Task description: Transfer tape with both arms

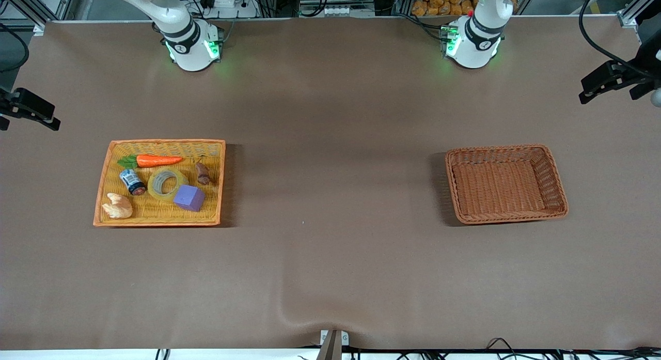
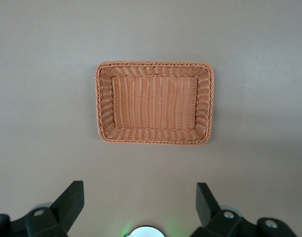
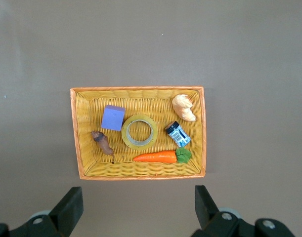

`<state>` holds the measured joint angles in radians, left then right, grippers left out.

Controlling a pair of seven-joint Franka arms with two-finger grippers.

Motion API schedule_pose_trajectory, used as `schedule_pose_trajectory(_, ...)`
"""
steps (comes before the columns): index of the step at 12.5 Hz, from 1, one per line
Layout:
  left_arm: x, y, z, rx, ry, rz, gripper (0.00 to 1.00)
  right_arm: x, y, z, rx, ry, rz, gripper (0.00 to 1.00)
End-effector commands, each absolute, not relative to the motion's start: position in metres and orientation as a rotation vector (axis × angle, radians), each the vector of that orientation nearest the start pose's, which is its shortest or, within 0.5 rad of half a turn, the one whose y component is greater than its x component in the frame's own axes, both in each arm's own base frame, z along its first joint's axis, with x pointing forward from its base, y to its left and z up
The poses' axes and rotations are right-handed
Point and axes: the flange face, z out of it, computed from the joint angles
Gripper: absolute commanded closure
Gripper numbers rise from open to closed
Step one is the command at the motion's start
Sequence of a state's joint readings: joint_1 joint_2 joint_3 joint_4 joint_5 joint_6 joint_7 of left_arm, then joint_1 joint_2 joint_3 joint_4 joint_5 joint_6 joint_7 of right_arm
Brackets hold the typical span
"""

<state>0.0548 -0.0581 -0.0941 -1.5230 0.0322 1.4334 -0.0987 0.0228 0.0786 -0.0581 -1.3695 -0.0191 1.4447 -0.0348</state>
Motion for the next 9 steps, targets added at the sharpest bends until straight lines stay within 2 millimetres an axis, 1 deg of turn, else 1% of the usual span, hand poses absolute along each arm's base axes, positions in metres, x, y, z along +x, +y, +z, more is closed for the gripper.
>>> schedule_pose_trajectory(1, 0.522, -0.018, 0.667, -3.095, -0.105, 0.048, 0.0, 0.567, -0.012, 0.658, -3.17, 0.007, 0.01, 0.0)
schedule_pose_trajectory(2, 0.522, -0.02, 0.667, -3.095, -0.1, 0.048, 0.0, 0.567, -0.009, 0.654, -3.168, -0.001, 0.017, 0.0)
schedule_pose_trajectory(4, 0.522, -0.019, 0.666, -3.094, -0.105, 0.05, 0.0, 0.571, -0.008, 0.641, -3.168, -0.005, 0.017, 0.0)
schedule_pose_trajectory(5, 0.522, -0.021, 0.666, -3.095, -0.098, 0.05, 0.0, 0.572, 0.0, 0.63, -3.167, -0.027, 0.041, 0.0)
schedule_pose_trajectory(6, 0.522, -0.02, 0.666, -3.095, -0.102, 0.05, 0.0, 0.576, 0.005, 0.616, -3.165, -0.041, 0.048, 0.0)
schedule_pose_trajectory(8, 0.521, -0.019, 0.667, -3.095, -0.105, 0.048, 0.0, 0.582, 0.013, 0.572, -3.131, -0.054, 0.067, 0.0)
schedule_pose_trajectory(9, 0.521, -0.019, 0.667, -3.095, -0.105, 0.048, 0.0, 0.589, 0.015, 0.552, -3.124, -0.063, 0.062, 0.0)
